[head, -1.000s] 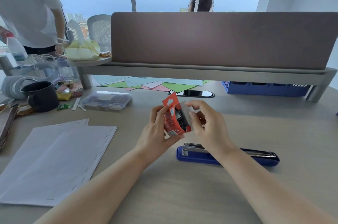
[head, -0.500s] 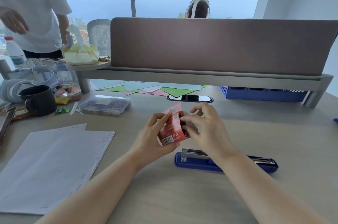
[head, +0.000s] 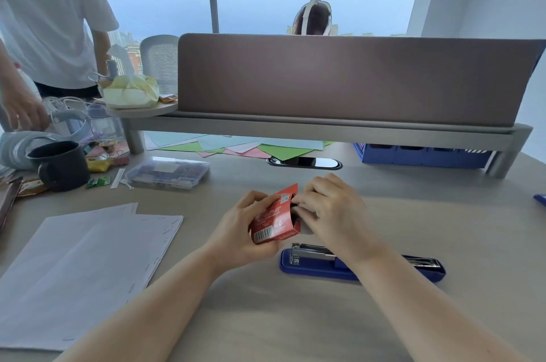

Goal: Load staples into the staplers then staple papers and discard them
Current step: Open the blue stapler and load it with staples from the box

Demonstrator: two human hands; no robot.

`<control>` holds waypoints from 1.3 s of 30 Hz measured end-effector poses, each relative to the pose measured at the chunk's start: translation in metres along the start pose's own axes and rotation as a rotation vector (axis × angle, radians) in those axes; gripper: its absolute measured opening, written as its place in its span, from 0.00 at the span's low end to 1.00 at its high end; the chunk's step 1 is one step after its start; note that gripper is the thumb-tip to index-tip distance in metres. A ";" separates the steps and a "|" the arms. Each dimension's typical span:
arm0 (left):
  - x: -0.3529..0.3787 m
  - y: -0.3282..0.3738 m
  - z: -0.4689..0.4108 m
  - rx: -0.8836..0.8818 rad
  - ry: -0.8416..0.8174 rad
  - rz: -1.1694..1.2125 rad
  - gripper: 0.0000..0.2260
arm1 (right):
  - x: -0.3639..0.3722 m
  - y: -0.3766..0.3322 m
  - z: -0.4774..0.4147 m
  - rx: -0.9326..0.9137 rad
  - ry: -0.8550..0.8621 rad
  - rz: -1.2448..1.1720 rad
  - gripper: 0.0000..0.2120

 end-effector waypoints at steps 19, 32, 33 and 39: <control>-0.001 0.000 0.000 -0.007 -0.066 0.199 0.30 | 0.000 0.007 0.000 0.100 -0.088 -0.212 0.06; 0.002 -0.003 0.000 -0.002 -0.019 0.216 0.33 | -0.001 0.012 -0.003 0.281 -0.123 -0.514 0.01; 0.001 -0.003 0.001 -0.004 -0.008 0.212 0.32 | -0.001 0.012 -0.003 0.292 -0.123 -0.517 0.01; 0.001 -0.010 0.003 -0.035 0.013 0.128 0.34 | 0.000 0.015 -0.004 0.409 -0.099 -0.597 0.04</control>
Point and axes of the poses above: each hand's wrist, its own z-axis away from the middle knuckle, its own x-axis out of the palm, y = z × x, the point moved 3 cm from there along -z, towards the middle knuckle, and after that the axes turned 12 degrees about x, right-handed, at the moved point
